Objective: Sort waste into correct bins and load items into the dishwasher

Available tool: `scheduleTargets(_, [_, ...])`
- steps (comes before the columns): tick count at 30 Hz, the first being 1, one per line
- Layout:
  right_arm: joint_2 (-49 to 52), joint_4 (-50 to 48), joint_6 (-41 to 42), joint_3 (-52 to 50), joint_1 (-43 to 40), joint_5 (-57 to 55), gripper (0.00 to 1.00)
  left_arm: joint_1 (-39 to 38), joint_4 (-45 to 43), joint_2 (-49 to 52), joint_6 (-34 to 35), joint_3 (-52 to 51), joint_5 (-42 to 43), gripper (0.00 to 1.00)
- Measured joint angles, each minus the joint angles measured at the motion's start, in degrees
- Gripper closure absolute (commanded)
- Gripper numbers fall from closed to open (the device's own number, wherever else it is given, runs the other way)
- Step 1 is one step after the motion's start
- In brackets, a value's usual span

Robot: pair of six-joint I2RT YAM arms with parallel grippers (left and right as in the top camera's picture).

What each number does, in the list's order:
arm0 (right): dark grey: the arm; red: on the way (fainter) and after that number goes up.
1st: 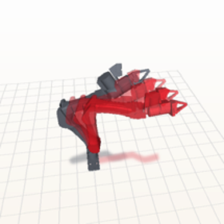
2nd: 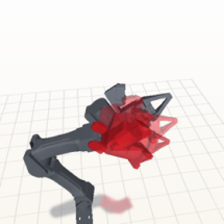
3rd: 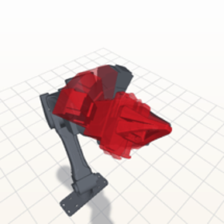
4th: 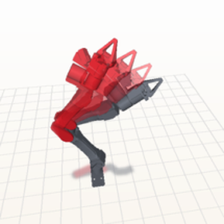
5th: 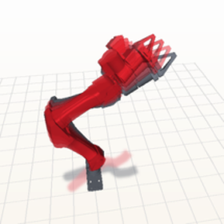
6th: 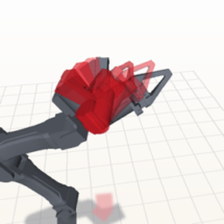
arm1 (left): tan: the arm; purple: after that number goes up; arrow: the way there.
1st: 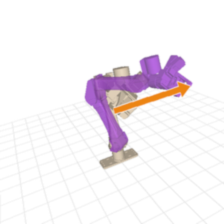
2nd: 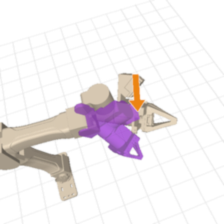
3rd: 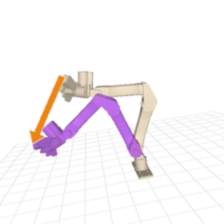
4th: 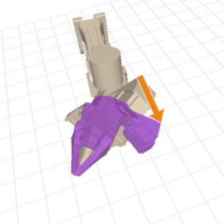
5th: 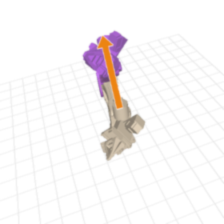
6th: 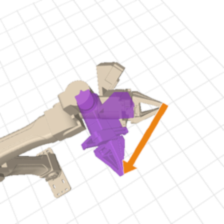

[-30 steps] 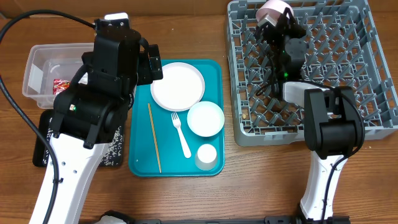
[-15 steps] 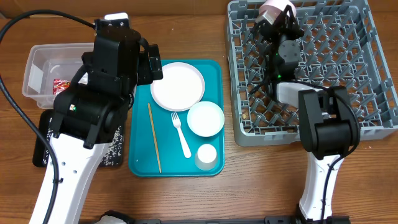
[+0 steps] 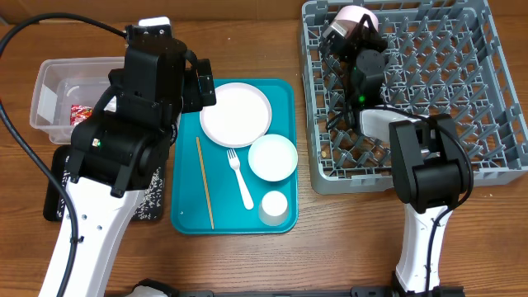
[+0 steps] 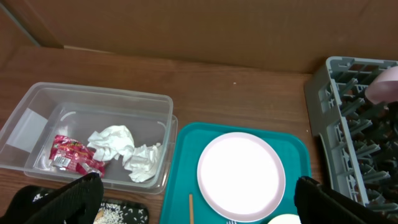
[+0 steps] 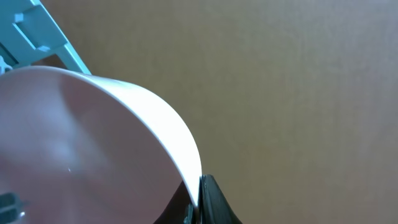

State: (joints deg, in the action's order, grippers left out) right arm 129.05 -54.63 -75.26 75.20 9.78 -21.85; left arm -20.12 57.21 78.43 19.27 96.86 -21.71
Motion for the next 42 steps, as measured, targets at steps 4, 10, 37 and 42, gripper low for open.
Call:
scheduleTargets(4, [0.20,-6.32,-1.05,-0.61,-0.07,-0.92,0.96,0.00,0.00,0.00,0.00,0.00,0.00,0.00])
scheduleTargets(10, [0.20,-7.21,-1.60,-0.63,0.04,-4.83,0.96,0.00,0.00,0.00,0.00,0.00,0.00,0.00])
scheduleTargets(37, [0.24,-0.70,-2.05,-0.79,5.22,-18.18,0.19,0.00,0.00,0.00,0.00,0.00,0.00,0.00])
scheduleTargets(42, [0.24,-3.15,-2.32,-0.79,7.30,-21.14,0.12,0.00,0.00,0.00,0.00,0.00,0.00,0.00])
